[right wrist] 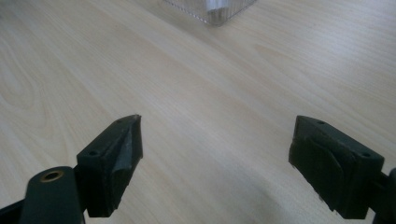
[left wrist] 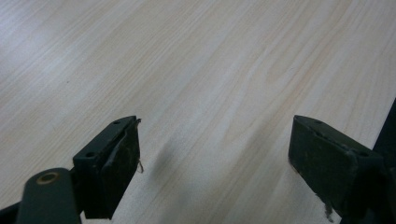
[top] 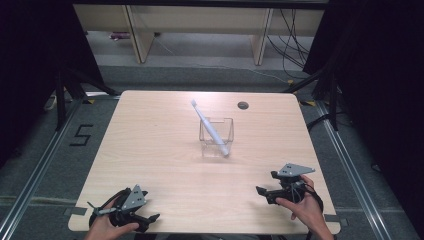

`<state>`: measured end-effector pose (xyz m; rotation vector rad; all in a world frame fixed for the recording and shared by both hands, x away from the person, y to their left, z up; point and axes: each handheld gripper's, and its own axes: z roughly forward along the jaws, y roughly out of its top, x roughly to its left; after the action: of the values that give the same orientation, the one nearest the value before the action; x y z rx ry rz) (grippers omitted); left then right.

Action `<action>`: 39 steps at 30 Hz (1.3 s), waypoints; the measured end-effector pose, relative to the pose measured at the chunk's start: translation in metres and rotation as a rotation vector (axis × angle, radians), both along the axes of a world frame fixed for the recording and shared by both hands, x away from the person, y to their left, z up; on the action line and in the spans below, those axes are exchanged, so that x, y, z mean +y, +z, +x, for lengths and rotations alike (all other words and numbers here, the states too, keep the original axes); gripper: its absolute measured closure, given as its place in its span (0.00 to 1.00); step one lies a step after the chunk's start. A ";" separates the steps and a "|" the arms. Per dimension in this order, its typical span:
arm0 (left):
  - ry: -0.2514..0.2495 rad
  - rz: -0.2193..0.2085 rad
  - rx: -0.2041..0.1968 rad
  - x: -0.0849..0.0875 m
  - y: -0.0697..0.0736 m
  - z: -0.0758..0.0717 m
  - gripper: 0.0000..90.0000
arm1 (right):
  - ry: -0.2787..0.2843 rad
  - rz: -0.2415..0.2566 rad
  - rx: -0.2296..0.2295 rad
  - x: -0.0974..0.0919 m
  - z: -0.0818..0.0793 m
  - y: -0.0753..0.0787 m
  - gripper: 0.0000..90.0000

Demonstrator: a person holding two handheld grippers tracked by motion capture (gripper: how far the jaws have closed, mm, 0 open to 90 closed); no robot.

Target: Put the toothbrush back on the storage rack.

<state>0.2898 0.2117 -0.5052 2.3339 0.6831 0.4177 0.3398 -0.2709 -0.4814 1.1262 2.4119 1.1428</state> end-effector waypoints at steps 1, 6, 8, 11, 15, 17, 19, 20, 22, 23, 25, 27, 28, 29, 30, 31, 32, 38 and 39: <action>0.008 -0.013 0.002 -0.001 0.000 -0.001 0.18 | 0.017 -0.012 -0.028 -0.001 0.001 -0.001 0.20; -0.002 -0.008 -0.001 -0.001 -0.001 -0.001 0.18 | 0.015 -0.047 -0.002 -0.001 -0.004 -0.005 0.19; -0.003 -0.007 -0.001 -0.001 -0.001 -0.001 0.18 | 0.030 -0.069 0.001 -0.001 -0.005 -0.006 0.19; -0.003 -0.009 0.000 -0.001 -0.001 -0.001 0.18 | 0.038 -0.096 -0.011 -0.002 -0.005 -0.009 0.19; -0.003 -0.006 -0.002 -0.001 -0.001 -0.001 0.18 | 0.034 -0.113 0.028 -0.001 -0.010 -0.009 0.19; -0.004 -0.003 -0.001 -0.001 -0.001 -0.001 0.18 | 0.064 -0.131 0.000 -0.001 -0.010 -0.010 0.19; 0.001 -0.004 0.003 -0.001 -0.002 -0.001 0.18 | 0.036 -0.119 0.009 0.000 -0.013 -0.012 0.19; 0.000 -0.003 0.007 -0.001 -0.002 -0.001 0.18 | 0.048 -0.134 0.021 -0.001 -0.013 -0.010 0.19; -0.002 -0.002 0.006 -0.001 -0.002 -0.001 0.18 | 0.048 -0.148 0.013 -0.001 -0.014 -0.010 0.19; -0.005 0.004 0.005 -0.001 -0.001 -0.001 0.18 | 0.055 -0.155 0.007 -0.002 -0.013 -0.011 0.19; -0.006 -0.002 0.000 -0.001 -0.001 -0.001 0.18 | 0.037 -0.153 0.016 -0.002 -0.015 -0.011 0.19; -0.007 0.000 0.000 -0.001 -0.001 -0.001 0.18 | 0.041 -0.161 0.014 -0.004 -0.015 -0.010 0.19; -0.007 0.000 0.000 -0.001 -0.001 -0.001 0.18 | 0.039 -0.151 0.012 -0.005 -0.015 -0.010 0.19; -0.007 0.000 -0.001 -0.001 -0.001 -0.001 0.18 | 0.041 -0.150 0.011 -0.005 -0.014 -0.010 0.19; -0.007 0.000 -0.001 -0.001 -0.001 -0.001 0.18 | 0.019 -0.143 0.020 -0.004 -0.017 -0.010 0.19; -0.007 0.000 -0.001 -0.001 -0.001 -0.001 0.18 | 0.019 -0.143 0.020 -0.004 -0.017 -0.010 0.19; -0.007 0.000 0.000 -0.001 -0.001 -0.001 0.18 | 0.029 -0.150 0.011 -0.005 -0.016 -0.010 0.19; -0.005 0.004 0.005 -0.001 -0.001 -0.001 0.18 | 0.030 -0.152 0.015 -0.006 -0.015 -0.010 0.19; -0.005 0.004 0.005 -0.001 -0.001 -0.001 0.18 | 0.029 -0.151 0.017 -0.006 -0.015 -0.009 0.19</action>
<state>0.2884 0.2107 -0.5061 2.3411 0.6788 0.4114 0.3244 -0.2771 -0.4908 1.0609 2.4879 0.9448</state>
